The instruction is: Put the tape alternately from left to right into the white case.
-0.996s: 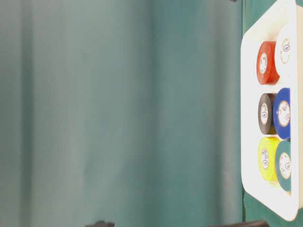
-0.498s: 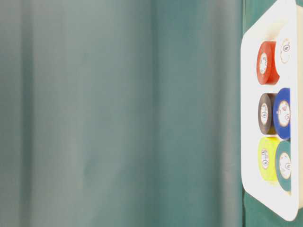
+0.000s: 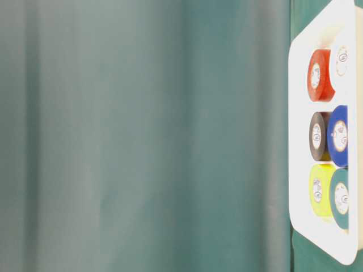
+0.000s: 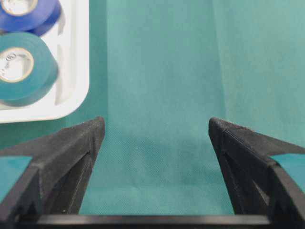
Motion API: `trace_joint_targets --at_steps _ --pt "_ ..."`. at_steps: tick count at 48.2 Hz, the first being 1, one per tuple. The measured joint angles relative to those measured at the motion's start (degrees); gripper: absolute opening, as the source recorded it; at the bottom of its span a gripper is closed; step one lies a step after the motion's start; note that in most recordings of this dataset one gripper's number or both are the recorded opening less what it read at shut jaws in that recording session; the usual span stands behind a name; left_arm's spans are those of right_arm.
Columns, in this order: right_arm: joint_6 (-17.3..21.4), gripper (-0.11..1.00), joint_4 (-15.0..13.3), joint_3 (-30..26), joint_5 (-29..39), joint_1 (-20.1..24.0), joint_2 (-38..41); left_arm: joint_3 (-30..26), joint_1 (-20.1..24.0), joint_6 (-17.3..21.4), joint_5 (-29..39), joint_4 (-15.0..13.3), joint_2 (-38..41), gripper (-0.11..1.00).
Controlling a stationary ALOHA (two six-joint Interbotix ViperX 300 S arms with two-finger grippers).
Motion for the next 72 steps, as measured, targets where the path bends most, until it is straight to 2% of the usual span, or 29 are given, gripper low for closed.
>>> trace_joint_targets --at_steps 33,44,72 --pt "0.09 0.79 0.00 2.46 1.05 0.00 -4.39 12.04 2.29 0.26 -0.35 0.09 -23.55 0.52" --pt "0.09 0.79 0.09 3.34 1.14 0.09 -6.24 14.24 3.34 0.26 0.79 0.09 -30.41 0.52" --pt "0.09 0.79 0.09 3.87 1.14 0.00 -7.29 15.29 3.52 0.97 1.23 0.09 -31.99 0.52"
